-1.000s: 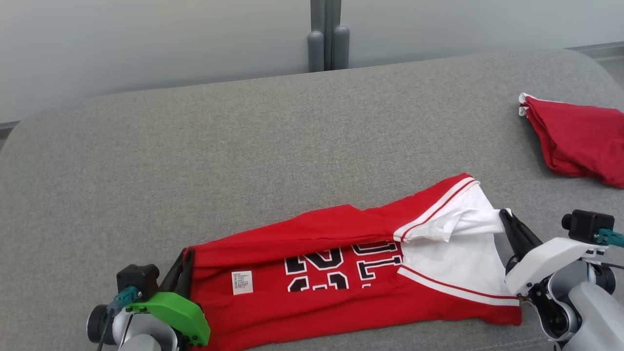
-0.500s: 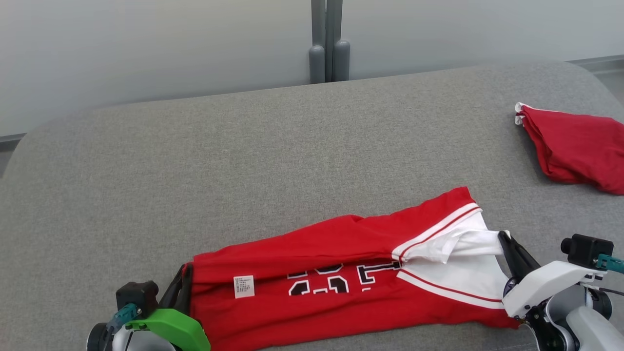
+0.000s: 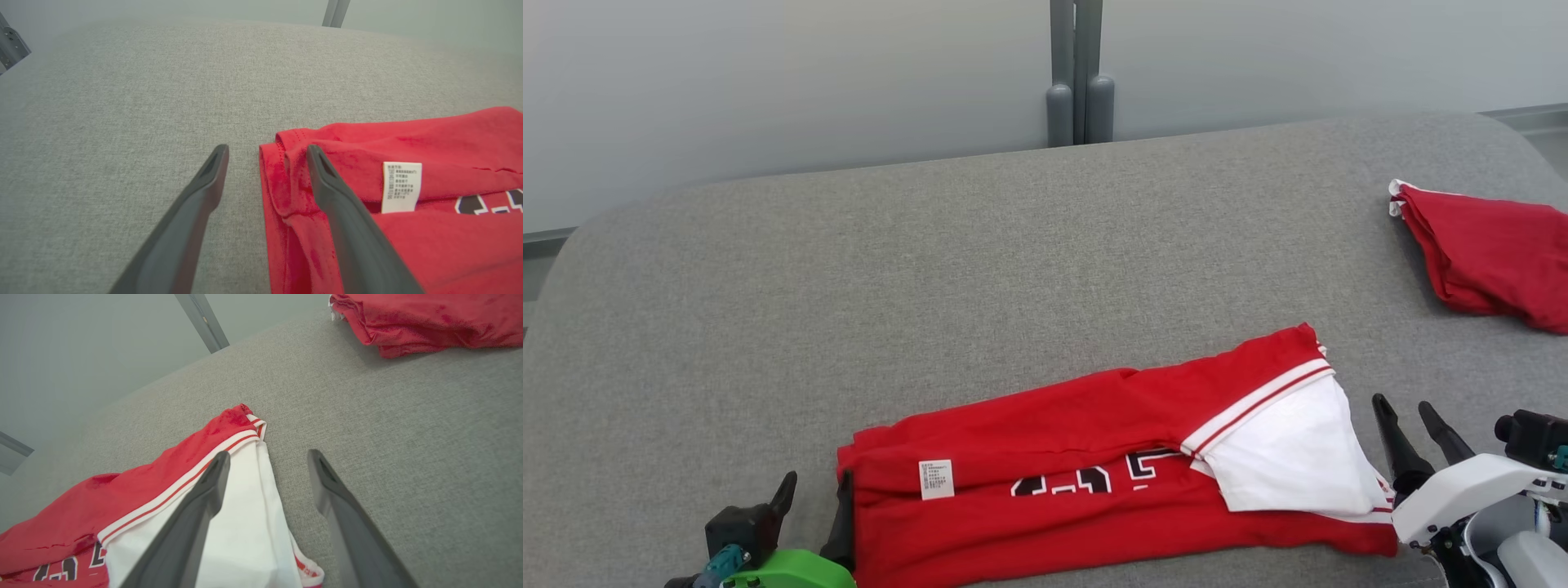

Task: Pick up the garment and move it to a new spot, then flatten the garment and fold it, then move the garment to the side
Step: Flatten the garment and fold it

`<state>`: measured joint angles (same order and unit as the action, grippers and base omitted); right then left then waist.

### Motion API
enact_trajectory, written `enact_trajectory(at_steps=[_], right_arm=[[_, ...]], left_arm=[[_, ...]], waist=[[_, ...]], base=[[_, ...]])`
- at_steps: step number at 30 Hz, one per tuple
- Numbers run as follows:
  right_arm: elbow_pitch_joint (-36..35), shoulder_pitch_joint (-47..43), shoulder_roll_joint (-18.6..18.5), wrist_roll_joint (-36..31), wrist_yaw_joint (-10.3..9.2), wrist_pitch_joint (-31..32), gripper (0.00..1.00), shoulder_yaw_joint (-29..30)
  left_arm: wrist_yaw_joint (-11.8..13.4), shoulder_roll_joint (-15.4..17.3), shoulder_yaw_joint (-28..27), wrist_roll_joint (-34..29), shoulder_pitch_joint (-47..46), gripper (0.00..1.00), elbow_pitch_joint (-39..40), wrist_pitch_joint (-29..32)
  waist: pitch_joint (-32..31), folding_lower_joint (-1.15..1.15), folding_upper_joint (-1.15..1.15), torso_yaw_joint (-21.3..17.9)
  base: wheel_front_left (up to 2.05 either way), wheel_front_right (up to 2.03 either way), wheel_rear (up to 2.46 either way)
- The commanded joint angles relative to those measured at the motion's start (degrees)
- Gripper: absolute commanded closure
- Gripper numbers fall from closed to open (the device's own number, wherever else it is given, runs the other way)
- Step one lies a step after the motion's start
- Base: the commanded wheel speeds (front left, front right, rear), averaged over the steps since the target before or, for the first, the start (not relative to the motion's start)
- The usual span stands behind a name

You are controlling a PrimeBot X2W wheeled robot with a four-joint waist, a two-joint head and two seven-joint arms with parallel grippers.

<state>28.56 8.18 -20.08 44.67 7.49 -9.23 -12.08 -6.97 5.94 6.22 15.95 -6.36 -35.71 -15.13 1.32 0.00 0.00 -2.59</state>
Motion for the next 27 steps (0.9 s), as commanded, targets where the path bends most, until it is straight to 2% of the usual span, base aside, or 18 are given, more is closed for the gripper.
enact_trajectory(at_steps=[1,13,27], right_arm=[[-0.01,-0.62,0.25,-1.50,-0.03,-1.17,0.00,1.04],[7.06,2.77,1.94,-11.78,-0.03,-2.95,0.00,3.68],[17.77,5.10,3.07,-15.79,-0.03,-4.47,0.00,5.03]], left_arm=[[0.39,-0.51,-1.08,-1.28,1.65,0.00,1.36,0.04],[-0.07,-2.54,-3.54,-6.07,4.28,0.00,7.83,0.04],[-0.51,-2.97,-2.19,-7.08,4.59,0.00,10.56,0.04]], waist=[[-0.49,0.00,0.00,0.72],[-0.14,0.00,0.00,5.55],[1.84,0.00,0.00,9.55]], base=[[0.00,0.00,0.00],[0.00,0.00,0.00],[0.00,0.00,0.00]])
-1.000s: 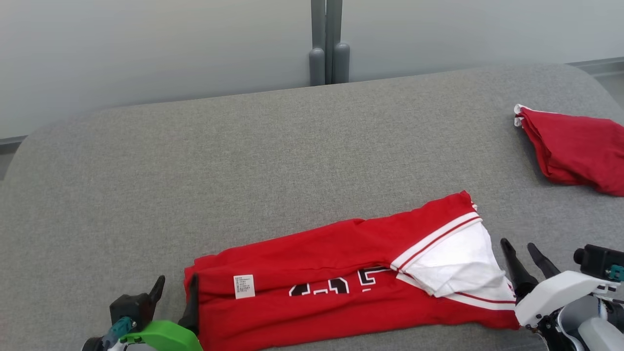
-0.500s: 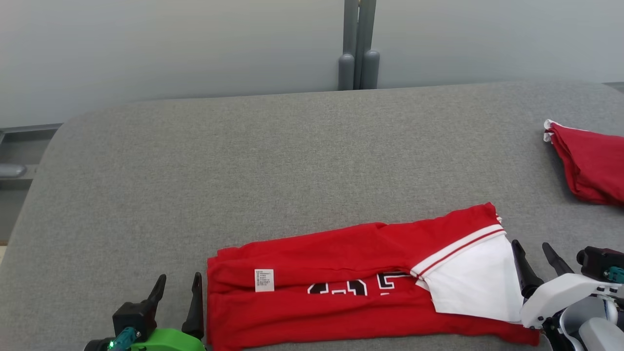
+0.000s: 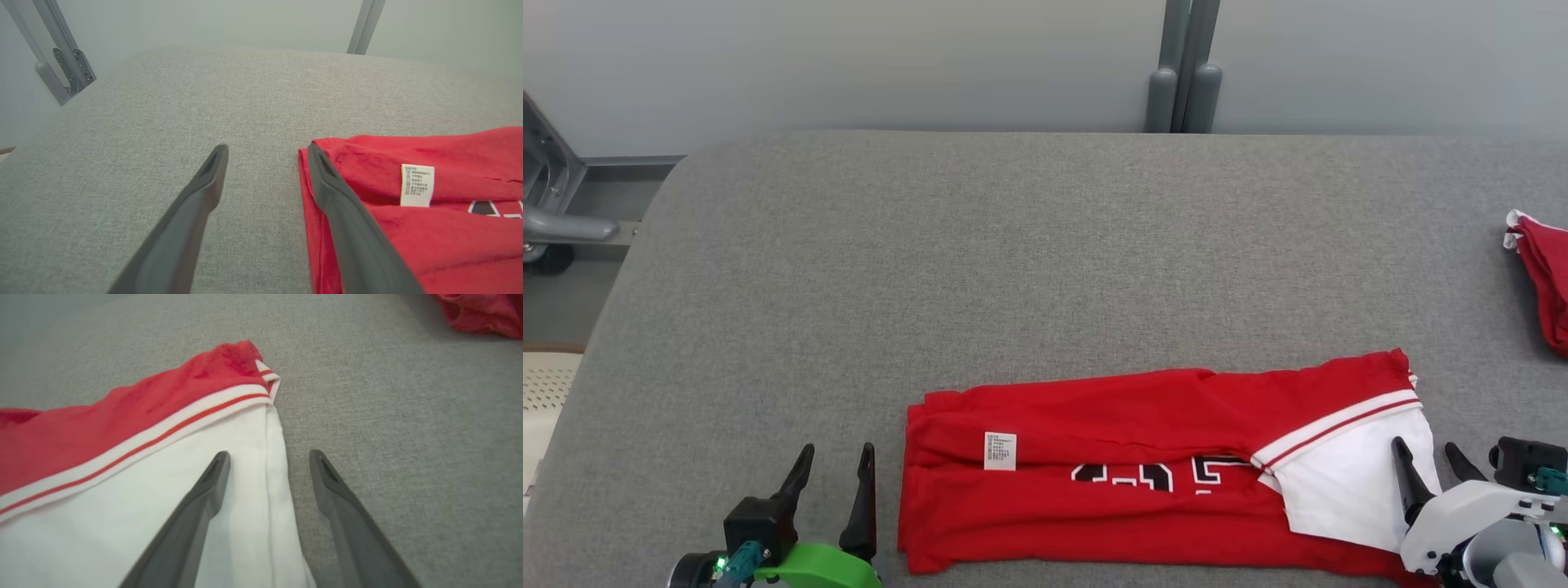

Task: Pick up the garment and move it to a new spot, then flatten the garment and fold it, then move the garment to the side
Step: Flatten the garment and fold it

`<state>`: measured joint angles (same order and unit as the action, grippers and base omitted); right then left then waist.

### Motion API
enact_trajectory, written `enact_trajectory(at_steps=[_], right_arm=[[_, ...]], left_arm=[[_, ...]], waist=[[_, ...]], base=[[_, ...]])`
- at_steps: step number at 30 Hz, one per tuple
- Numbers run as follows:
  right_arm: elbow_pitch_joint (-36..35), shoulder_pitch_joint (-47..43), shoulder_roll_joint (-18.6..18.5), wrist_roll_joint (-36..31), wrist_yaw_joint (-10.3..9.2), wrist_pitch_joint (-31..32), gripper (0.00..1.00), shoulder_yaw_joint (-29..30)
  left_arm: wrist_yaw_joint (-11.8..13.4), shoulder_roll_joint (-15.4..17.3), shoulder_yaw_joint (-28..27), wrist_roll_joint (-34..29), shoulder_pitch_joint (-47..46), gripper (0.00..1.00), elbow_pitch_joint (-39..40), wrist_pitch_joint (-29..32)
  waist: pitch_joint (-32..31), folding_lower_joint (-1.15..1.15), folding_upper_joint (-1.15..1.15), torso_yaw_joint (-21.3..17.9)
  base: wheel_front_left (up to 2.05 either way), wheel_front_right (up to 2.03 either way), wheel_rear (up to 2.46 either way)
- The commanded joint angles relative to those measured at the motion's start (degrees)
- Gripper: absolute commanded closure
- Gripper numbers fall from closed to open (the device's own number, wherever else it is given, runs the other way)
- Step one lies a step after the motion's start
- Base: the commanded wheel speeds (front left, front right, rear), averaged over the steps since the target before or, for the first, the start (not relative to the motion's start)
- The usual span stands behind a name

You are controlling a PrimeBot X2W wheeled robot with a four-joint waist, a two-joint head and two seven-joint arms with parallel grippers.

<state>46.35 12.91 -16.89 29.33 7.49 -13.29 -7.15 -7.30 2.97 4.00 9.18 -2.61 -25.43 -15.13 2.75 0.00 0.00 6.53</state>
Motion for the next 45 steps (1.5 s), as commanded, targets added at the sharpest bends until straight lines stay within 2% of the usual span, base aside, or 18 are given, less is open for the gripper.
enact_trajectory(at_steps=[1,7,15,16,19,23,26,27,29,40,45], right_arm=[[0.68,0.46,0.00,-0.26,-0.03,-0.57,0.00,0.29],[3.73,1.09,0.94,1.06,-0.03,-0.60,0.00,-1.12],[3.54,1.04,2.52,6.03,0.19,1.84,0.00,-8.52],[3.25,1.01,2.53,6.70,0.20,1.94,0.11,-9.41],[1.89,0.92,2.46,8.87,0.21,2.03,0.32,-12.19],[0.15,1.09,1.75,12.04,0.20,2.06,0.42,-15.56],[-0.12,1.36,0.92,14.03,0.19,2.01,0.58,-17.43],[0.03,1.43,0.67,14.53,0.17,1.90,0.69,-17.87],[0.60,1.88,0.01,15.56,0.03,1.59,1.00,-18.28],[4.13,6.42,-5.78,15.80,-0.09,-1.75,1.00,-13.32],[4.62,7.36,-6.81,14.72,-0.08,-1.96,1.00,-11.74]], left_arm=[[-0.20,0.00,0.09,-0.27,0.87,0.00,0.29,0.04],[-0.22,-0.02,0.16,-0.33,0.62,0.00,0.45,0.04],[-0.26,-0.03,0.61,-0.61,0.38,0.00,0.50,0.04],[-0.26,-0.02,0.65,-0.63,0.29,0.00,0.47,0.04],[-0.26,-0.02,0.74,-0.55,-0.02,0.00,0.53,0.04],[-0.27,-0.02,0.82,-0.28,-0.06,0.00,0.62,0.04],[-0.27,-0.02,0.90,0.12,-0.14,0.00,0.54,0.04],[-0.27,-0.02,0.91,0.20,-0.16,0.00,0.48,0.04],[-0.27,-0.02,1.00,0.36,-0.25,0.00,0.42,0.04],[-0.27,-0.01,2.23,1.35,0.18,0.00,1.23,0.04],[-0.28,-0.01,2.86,1.98,0.46,0.00,1.32,0.05]], waist=[[0.54,0.00,0.00,0.58],[1.38,0.00,0.00,1.14],[1.88,0.00,0.00,0.83],[1.90,0.00,0.00,0.82],[1.91,0.00,0.00,0.78],[1.95,0.00,0.00,0.76],[2.01,0.00,0.00,0.81],[2.01,0.00,0.00,0.83],[2.06,0.00,0.00,0.87],[1.38,0.00,0.00,-0.56],[1.08,0.00,0.00,-1.38]], base=[[0.00,0.00,0.00],[0.00,0.00,0.00],[0.00,0.00,0.00],[0.00,0.00,0.00],[0.00,0.00,0.00],[0.00,0.00,0.00],[0.00,0.00,0.00],[0.00,0.00,0.00],[0.00,0.00,0.00],[0.00,0.00,0.00],[0.00,0.00,0.00]])
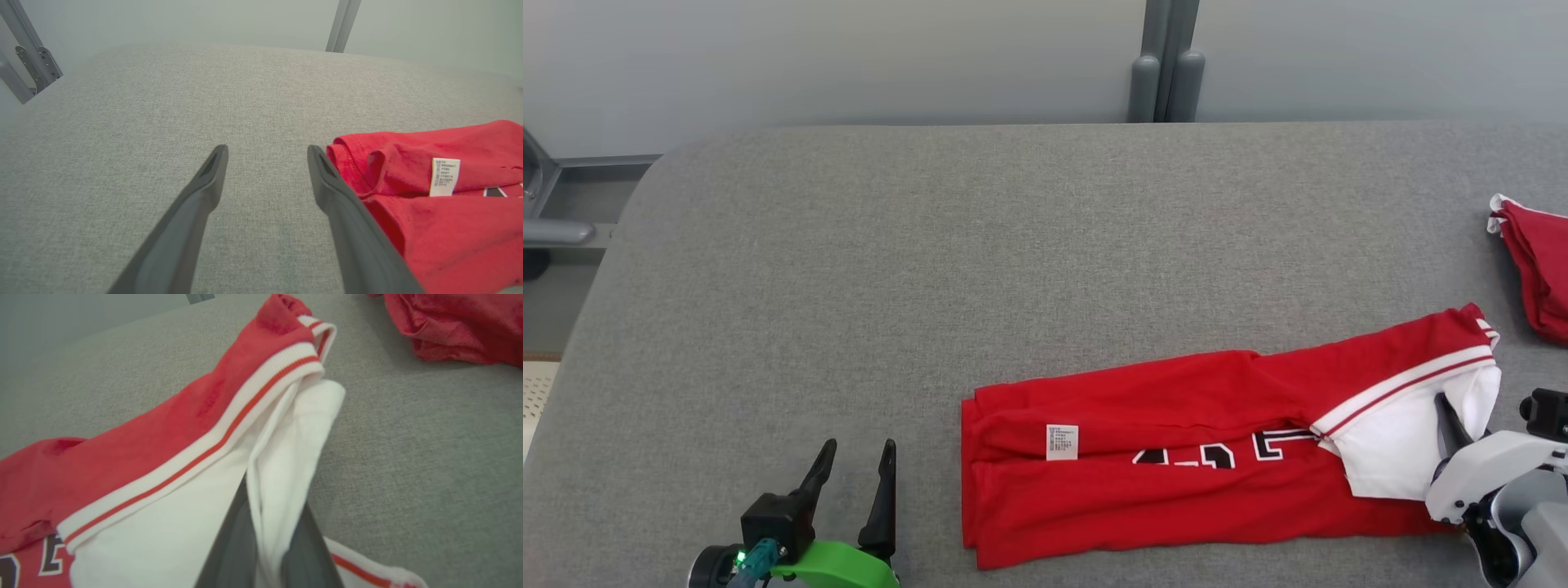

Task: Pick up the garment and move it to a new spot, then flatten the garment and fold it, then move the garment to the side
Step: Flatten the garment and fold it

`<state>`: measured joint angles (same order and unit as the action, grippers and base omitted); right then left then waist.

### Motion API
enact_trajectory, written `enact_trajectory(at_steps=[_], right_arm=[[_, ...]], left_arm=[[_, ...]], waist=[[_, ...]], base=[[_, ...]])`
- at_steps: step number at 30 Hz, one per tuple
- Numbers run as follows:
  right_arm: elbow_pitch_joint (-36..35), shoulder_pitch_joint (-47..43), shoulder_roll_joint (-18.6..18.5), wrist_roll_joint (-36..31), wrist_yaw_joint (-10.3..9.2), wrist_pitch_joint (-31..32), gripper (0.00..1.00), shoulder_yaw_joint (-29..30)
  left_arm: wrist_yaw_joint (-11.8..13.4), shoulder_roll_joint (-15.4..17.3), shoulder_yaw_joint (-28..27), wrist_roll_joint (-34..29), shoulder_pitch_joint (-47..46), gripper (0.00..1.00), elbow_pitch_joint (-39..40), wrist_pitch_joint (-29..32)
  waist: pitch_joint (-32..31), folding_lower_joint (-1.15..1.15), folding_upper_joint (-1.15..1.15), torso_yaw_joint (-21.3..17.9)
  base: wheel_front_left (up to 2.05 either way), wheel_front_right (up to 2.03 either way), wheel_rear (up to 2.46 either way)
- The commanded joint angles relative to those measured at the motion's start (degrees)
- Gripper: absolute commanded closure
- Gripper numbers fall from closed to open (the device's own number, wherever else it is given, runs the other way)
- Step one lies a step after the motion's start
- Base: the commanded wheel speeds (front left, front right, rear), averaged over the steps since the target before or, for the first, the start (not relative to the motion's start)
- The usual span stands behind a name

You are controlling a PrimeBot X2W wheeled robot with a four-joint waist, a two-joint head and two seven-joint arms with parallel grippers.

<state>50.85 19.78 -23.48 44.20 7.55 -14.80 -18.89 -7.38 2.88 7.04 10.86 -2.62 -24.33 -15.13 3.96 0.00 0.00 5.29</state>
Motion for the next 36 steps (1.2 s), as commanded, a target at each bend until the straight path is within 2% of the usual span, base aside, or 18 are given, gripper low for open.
enact_trajectory(at_steps=[1,4,8,14,15,20,28,36], right_arm=[[-0.20,0.76,-0.42,-0.56,-0.15,-0.48,1.00,0.36],[-2.71,0.94,0.26,-1.52,-0.13,-0.45,1.00,0.10],[-8.50,-0.02,1.29,-2.67,-0.09,-0.12,1.00,-3.75],[-18.50,-1.10,2.52,-3.06,-0.09,3.99,1.00,-10.61],[-21.73,-1.65,3.08,-3.19,-0.09,5.69,1.00,-12.97],[-27.63,-2.27,5.39,-3.64,-0.09,9.36,1.00,-17.81],[-27.37,-0.95,10.11,-5.05,-0.09,11.45,1.00,-22.01],[-20.98,1.52,14.71,-5.95,-0.09,9.48,1.00,-22.05]], left_arm=[[-0.20,0.08,-0.09,0.39,0.58,0.00,0.19,0.05],[-0.19,0.08,0.23,0.74,0.80,0.00,0.01,0.05],[-0.20,0.08,0.57,1.48,1.33,0.00,-0.25,0.05],[-0.19,0.09,1.75,2.38,1.58,0.00,-0.54,0.05],[-0.19,0.10,2.15,2.69,1.57,0.00,-0.65,0.05],[-0.19,0.10,3.58,3.40,1.51,0.00,-0.74,0.05],[-0.19,0.13,6.95,4.18,1.49,0.00,-0.81,0.05],[-0.19,0.12,7.34,4.12,2.01,0.00,-0.65,0.05]], waist=[[-0.21,0.00,0.00,-0.35],[-0.54,0.00,0.00,-0.99],[-1.16,0.00,0.00,-1.94],[-2.14,0.00,0.00,-2.85],[-2.42,0.00,0.00,-2.74],[-2.53,0.00,0.00,-1.12],[-1.94,0.00,0.00,4.56],[-1.61,0.00,0.00,8.77]], base=[[0.00,0.00,0.00],[0.00,0.00,0.00],[0.00,0.00,0.00],[0.00,0.00,0.00],[0.00,0.00,0.00],[0.00,0.00,0.00],[0.00,0.00,0.00],[0.00,0.00,0.00]])
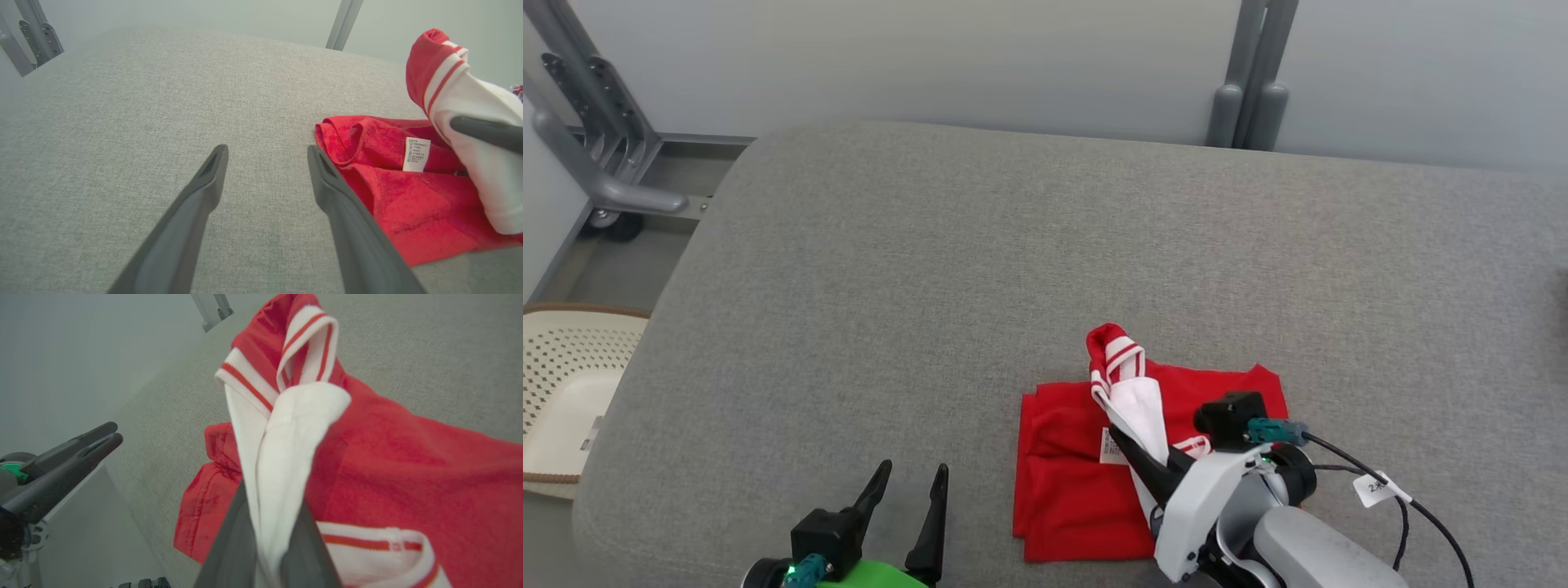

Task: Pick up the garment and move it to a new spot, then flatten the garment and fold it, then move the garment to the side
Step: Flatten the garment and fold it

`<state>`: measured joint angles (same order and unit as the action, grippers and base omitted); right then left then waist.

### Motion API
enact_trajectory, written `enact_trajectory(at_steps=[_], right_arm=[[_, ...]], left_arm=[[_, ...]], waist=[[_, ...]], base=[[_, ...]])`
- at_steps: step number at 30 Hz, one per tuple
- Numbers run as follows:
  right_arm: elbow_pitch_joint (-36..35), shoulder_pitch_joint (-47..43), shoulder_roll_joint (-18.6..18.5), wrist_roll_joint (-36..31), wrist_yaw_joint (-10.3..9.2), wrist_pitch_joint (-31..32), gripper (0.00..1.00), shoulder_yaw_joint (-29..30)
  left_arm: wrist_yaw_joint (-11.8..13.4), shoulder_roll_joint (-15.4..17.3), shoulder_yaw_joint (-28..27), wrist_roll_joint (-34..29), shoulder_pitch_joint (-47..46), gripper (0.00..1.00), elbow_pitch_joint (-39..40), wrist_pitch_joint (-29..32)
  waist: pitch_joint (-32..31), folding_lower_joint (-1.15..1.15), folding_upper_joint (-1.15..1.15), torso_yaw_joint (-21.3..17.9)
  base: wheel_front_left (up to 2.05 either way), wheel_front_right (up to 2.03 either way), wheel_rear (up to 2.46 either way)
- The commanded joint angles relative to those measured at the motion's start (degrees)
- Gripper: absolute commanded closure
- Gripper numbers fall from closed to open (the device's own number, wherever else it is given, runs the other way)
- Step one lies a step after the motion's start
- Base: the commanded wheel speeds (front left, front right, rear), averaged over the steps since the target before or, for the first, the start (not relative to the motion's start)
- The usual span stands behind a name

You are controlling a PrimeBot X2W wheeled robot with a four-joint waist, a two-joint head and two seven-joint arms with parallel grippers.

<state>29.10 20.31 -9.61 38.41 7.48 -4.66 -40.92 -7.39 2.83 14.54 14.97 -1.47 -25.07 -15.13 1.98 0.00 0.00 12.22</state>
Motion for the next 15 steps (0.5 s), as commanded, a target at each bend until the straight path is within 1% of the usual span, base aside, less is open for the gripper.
enact_trajectory(at_steps=[1,2,3,4,5,6,9,11,15], right_arm=[[1.61,1.65,1.41,-0.35,-0.01,-0.96,1.00,-0.15],[2.45,2.15,1.93,-0.46,-0.01,-1.19,1.00,-0.39],[3.26,2.51,2.40,-0.40,-0.01,-1.39,0.89,-0.70],[3.26,2.51,2.40,-0.40,-0.01,-1.39,0.89,-0.70],[3.93,2.92,2.79,-0.23,-0.01,-1.88,0.55,-0.81],[4.44,3.36,3.11,0.19,-0.01,-2.25,0.00,-0.83],[5.04,4.19,3.74,1.34,-0.02,-4.29,0.00,-0.50],[4.41,4.49,3.48,2.53,-0.01,-5.97,0.00,0.17],[2.27,3.95,0.92,4.82,-0.02,-9.00,0.00,5.11]], left_arm=[[-0.18,0.17,-0.18,0.00,0.95,0.00,0.06,0.05],[-0.18,0.17,-0.12,-0.10,1.03,0.00,0.01,0.05],[-0.18,0.17,-0.02,-0.17,0.97,0.00,-0.01,0.05],[-0.18,0.17,-0.02,-0.17,0.97,0.00,-0.01,0.05],[-0.18,0.17,0.05,-0.23,0.94,0.00,-0.02,0.05],[-0.18,0.18,-0.02,-0.27,0.96,0.00,0.01,0.05],[-0.16,0.18,-0.64,-0.30,1.33,0.00,0.12,0.05],[-0.14,0.17,-1.08,-0.37,1.23,0.00,0.12,0.05],[-0.06,0.17,-1.93,-0.24,1.40,0.00,0.45,0.05]], waist=[[0.45,0.00,0.00,2.04],[0.55,0.00,0.00,2.16],[0.66,0.00,0.00,2.21],[0.66,0.00,0.00,2.21],[0.74,0.00,0.00,2.21],[0.82,0.00,0.00,2.13],[0.73,0.00,0.00,1.31],[0.53,0.00,0.00,0.43],[-0.05,0.00,0.00,-1.39]], base=[[0.00,0.00,0.00],[0.00,0.00,0.00],[0.00,0.00,0.00],[0.00,0.00,0.00],[0.00,0.00,0.00],[0.00,0.00,0.00],[0.00,0.00,0.00],[0.00,0.00,0.00],[0.00,0.00,0.00]])
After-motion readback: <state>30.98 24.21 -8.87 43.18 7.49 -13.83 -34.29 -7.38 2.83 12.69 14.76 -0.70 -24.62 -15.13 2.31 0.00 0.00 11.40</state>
